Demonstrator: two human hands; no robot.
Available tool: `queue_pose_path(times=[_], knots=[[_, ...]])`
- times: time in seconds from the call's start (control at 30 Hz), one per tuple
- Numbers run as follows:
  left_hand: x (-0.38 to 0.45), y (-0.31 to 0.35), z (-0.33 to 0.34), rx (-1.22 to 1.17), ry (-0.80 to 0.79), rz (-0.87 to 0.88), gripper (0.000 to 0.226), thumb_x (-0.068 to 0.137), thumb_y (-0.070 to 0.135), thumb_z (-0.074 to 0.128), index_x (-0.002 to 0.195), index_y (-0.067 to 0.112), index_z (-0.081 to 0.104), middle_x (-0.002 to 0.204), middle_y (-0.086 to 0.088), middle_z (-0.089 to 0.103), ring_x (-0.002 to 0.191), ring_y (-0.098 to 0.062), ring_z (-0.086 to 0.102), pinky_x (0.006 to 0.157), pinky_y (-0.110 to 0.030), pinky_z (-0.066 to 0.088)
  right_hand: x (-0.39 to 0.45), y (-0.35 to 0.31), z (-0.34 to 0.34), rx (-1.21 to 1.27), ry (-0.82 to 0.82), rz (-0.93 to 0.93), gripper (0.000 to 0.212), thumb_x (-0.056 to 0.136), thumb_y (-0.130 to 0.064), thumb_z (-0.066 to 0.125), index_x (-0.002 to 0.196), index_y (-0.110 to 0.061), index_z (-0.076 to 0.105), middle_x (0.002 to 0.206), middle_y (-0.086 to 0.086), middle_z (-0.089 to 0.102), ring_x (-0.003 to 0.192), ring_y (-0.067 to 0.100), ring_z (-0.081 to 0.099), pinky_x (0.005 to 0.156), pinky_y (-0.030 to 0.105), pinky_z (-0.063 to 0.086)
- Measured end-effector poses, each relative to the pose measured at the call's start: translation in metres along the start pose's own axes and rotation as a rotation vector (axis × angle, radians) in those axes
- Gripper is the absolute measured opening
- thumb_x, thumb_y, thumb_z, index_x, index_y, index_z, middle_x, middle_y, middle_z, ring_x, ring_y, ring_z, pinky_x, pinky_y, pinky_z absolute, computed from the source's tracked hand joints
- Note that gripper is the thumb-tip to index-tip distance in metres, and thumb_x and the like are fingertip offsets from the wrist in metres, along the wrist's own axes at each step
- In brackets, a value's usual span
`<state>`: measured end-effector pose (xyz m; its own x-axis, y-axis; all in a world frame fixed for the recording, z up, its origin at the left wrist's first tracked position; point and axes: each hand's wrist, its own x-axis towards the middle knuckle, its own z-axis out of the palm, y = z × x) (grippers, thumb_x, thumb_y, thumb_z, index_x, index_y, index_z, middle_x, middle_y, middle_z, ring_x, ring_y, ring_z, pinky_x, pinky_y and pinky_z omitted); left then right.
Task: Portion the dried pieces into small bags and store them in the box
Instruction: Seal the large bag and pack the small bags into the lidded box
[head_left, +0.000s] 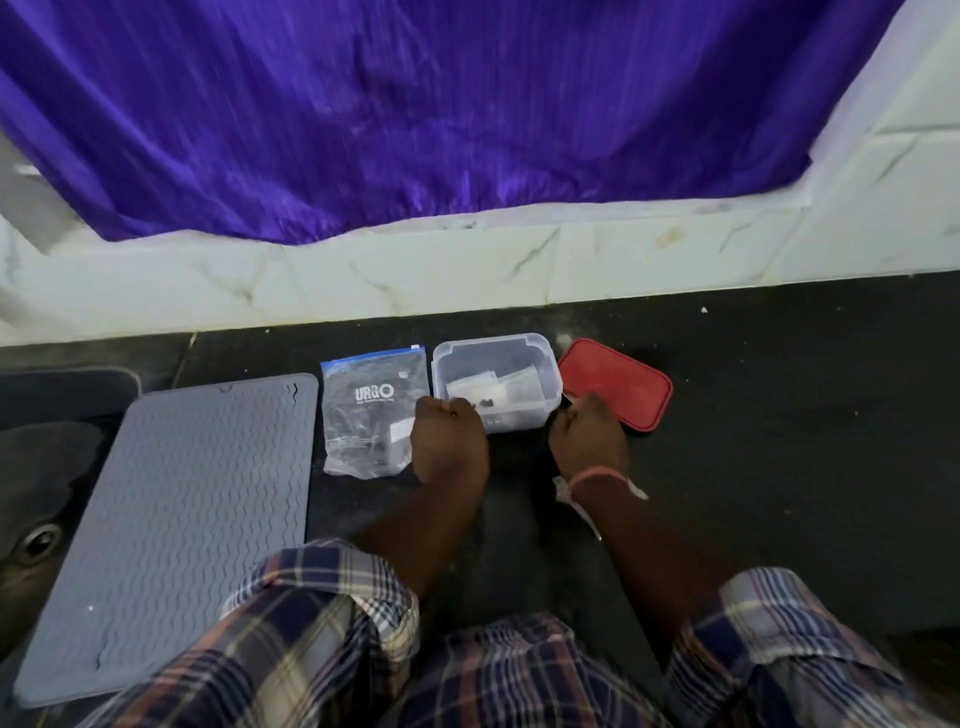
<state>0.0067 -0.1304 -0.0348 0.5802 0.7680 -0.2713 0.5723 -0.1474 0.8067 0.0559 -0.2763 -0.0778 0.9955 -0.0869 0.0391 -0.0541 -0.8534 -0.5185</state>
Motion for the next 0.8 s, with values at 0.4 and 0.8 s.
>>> queue_pose_path(times=[0.4, 0.8], knots=[[-0.043, -0.031, 0.020, 0.085, -0.432, -0.250, 0.044, 0.095, 0.038, 0.056, 0.131, 0.014, 0.062, 0.130, -0.009, 0.066, 0.112, -0.032, 0.065, 0.100, -0.040, 0.052, -0.052, 0.051, -0.008, -0.222, -0.233, 0.411, 0.056, 0.087, -0.030, 0.063, 0.137, -0.013, 0.046, 0.139, 0.016, 0.049, 0.129, 0.036, 0.046, 0.105, 0.052, 0.038], [-0.049, -0.018, 0.023, 0.055, -0.352, -0.007, 0.023, 0.097, 0.038, 0.053, 0.094, 0.018, 0.066, 0.098, -0.003, 0.071, 0.091, -0.023, 0.068, 0.087, -0.040, 0.057, -0.041, 0.040, -0.027, 0.708, -0.021, 0.333, 0.004, 0.083, -0.017, 0.061, 0.085, -0.019, 0.060, 0.087, 0.006, 0.066, 0.079, 0.023, 0.067, 0.067, 0.040, 0.059]])
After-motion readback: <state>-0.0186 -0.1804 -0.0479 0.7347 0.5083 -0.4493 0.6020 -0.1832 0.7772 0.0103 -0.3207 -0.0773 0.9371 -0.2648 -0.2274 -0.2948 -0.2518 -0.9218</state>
